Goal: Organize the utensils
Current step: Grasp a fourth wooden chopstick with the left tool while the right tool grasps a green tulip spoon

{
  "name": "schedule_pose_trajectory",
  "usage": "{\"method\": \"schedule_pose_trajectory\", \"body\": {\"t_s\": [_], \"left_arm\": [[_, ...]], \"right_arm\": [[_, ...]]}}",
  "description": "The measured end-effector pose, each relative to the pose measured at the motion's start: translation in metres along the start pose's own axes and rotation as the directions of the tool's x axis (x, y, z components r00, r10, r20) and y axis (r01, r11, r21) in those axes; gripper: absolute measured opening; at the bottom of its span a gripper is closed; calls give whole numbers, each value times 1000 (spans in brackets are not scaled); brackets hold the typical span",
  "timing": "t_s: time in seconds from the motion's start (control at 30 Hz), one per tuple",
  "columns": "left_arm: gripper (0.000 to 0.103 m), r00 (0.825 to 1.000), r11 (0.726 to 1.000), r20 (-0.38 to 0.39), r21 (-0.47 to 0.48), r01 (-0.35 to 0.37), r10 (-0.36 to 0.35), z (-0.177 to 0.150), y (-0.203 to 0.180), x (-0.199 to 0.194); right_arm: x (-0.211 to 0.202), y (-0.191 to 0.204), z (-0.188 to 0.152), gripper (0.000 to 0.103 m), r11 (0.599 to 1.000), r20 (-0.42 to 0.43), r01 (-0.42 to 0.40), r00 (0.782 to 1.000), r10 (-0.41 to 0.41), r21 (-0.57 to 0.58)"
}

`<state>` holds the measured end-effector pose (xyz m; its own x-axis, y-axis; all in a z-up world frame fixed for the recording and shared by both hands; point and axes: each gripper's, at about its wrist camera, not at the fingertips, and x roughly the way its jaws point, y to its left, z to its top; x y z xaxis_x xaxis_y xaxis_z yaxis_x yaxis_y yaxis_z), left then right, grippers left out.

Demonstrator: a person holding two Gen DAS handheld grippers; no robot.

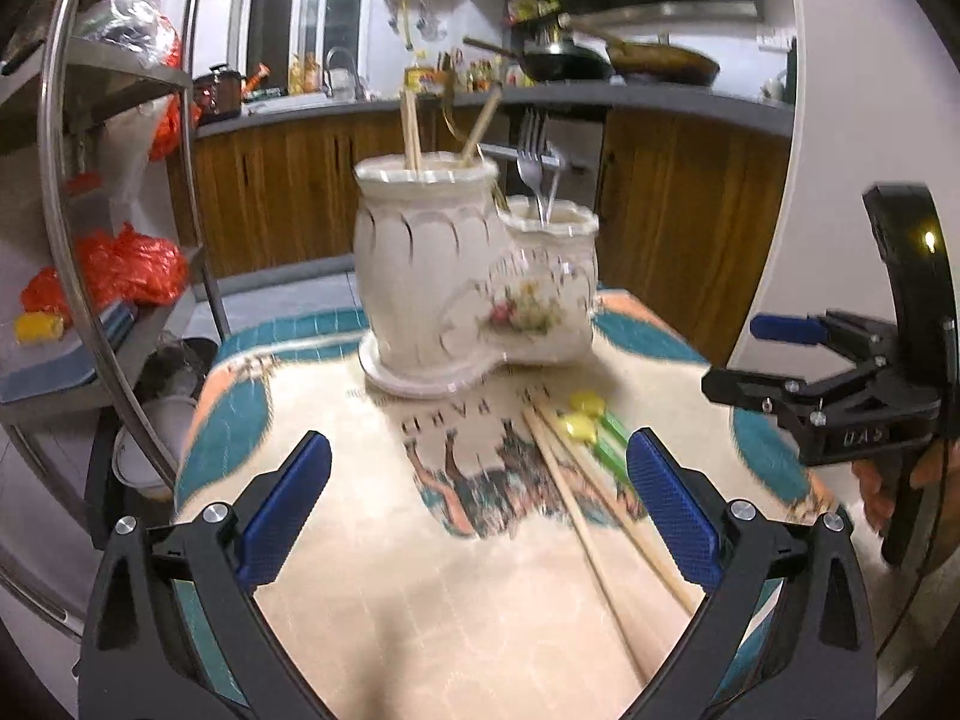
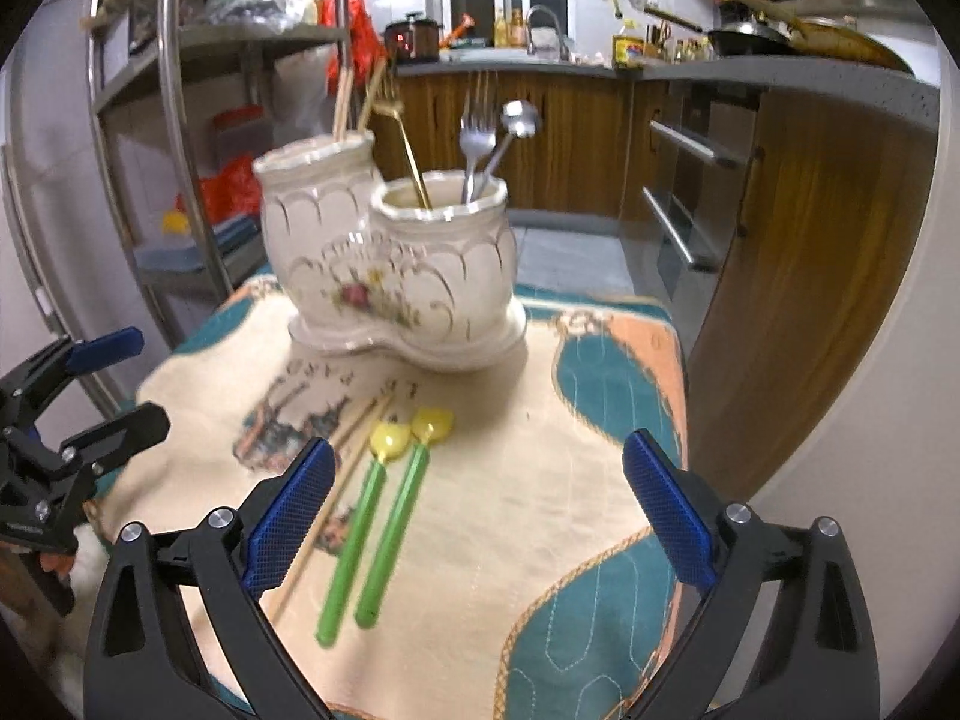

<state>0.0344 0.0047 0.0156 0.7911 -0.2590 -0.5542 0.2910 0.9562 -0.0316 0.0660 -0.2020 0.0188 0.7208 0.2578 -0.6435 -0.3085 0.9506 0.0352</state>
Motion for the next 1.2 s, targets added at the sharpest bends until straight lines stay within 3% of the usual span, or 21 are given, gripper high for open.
{"method": "schedule_pose_trajectory", "body": {"t_s": [0.27,0.33,0.4,0.5,0.6,0.67,0.77,0.83,0.97,1.2], "left_arm": [[97,991,998,-118,-5,56,-57,-14,-2,23],[94,988,997,-139,7,75,-73,-17,-5,26],[76,981,995,-167,14,103,-100,-19,-8,29],[58,970,991,-210,30,132,-123,-23,-15,33],[54,959,985,-242,48,166,-149,-26,-25,36],[52,955,984,-257,59,171,-150,-27,-31,39],[35,947,982,-289,79,171,-141,-30,-37,45],[30,950,982,-289,105,154,-119,-30,-38,46],[10,948,982,-300,113,149,-109,-29,-35,47],[8,939,975,-335,172,140,-76,-25,-27,45]], "right_arm": [[29,-4,-9,94,998,-100,-55,993,57,19],[35,-1,-9,84,997,-122,-80,989,81,9],[43,2,-9,63,994,-159,-108,981,108,10],[52,3,-10,43,988,-198,-149,968,153,35],[57,7,-9,31,985,-214,-169,961,173,36],[60,10,-8,28,984,-220,-175,959,178,29],[62,16,-9,26,983,-226,-181,957,180,15],[63,19,-9,25,982,-233,-187,955,184,9],[64,18,-12,14,982,-238,-188,954,181,-7],[57,14,-10,10,983,-243,-176,957,159,-51]]}}
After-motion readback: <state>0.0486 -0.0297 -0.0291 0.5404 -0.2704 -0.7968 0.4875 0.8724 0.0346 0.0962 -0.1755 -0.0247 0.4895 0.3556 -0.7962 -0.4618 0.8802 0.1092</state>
